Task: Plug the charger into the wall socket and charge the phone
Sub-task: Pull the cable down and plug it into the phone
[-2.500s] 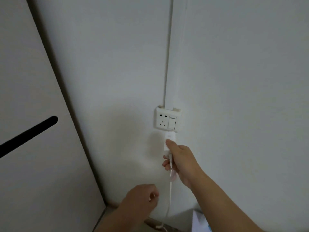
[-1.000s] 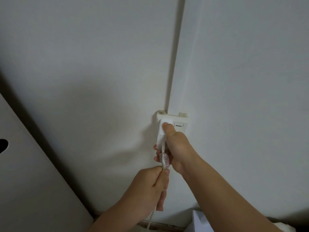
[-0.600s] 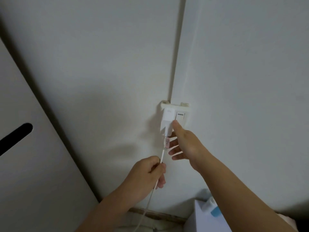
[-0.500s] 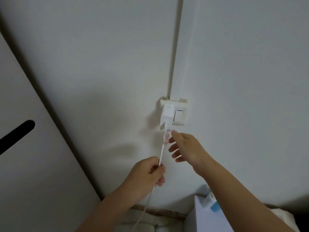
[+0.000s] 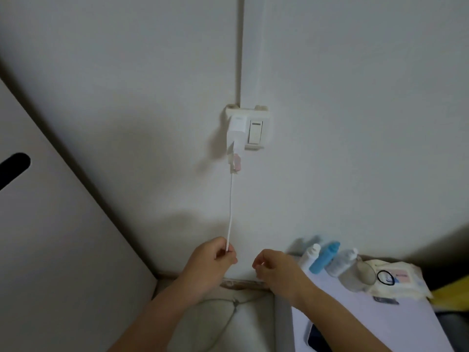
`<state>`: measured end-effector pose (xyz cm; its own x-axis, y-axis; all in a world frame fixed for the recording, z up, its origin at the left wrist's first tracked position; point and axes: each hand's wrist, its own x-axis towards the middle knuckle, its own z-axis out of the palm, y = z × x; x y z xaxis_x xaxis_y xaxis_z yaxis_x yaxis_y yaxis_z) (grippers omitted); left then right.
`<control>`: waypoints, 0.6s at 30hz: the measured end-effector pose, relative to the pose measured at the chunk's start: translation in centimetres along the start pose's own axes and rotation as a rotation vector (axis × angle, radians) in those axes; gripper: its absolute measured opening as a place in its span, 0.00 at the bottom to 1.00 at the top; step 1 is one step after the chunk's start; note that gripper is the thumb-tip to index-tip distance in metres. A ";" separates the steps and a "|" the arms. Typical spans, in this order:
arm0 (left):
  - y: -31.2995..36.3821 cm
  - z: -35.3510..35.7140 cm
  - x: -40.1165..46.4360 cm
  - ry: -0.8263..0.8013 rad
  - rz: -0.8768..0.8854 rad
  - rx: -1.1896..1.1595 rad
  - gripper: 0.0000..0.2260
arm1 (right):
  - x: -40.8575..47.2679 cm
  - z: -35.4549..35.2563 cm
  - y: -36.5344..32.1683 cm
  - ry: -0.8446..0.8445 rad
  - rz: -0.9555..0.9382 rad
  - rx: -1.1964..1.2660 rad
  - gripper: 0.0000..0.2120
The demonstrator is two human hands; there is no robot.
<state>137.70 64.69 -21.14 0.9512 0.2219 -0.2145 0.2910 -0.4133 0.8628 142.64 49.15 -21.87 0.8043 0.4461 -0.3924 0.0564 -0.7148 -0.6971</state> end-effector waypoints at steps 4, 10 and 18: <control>-2.5 2.4 0.1 0.020 -0.062 -0.084 0.12 | -1.2 2.3 4.3 -0.078 0.107 -0.014 0.10; -7.2 6.9 -0.3 0.085 -0.144 -0.134 0.09 | -3.2 4.9 10.6 -0.167 0.279 0.022 0.15; -12.7 14.9 -1.8 0.177 -0.418 -0.229 0.11 | -5.9 6.8 18.1 -0.263 0.365 0.064 0.10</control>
<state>133.78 56.36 -38.58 0.7205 0.4815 -0.4991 0.5940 -0.0569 0.8025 134.94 37.26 -36.25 0.5865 0.2993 -0.7527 -0.2463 -0.8194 -0.5177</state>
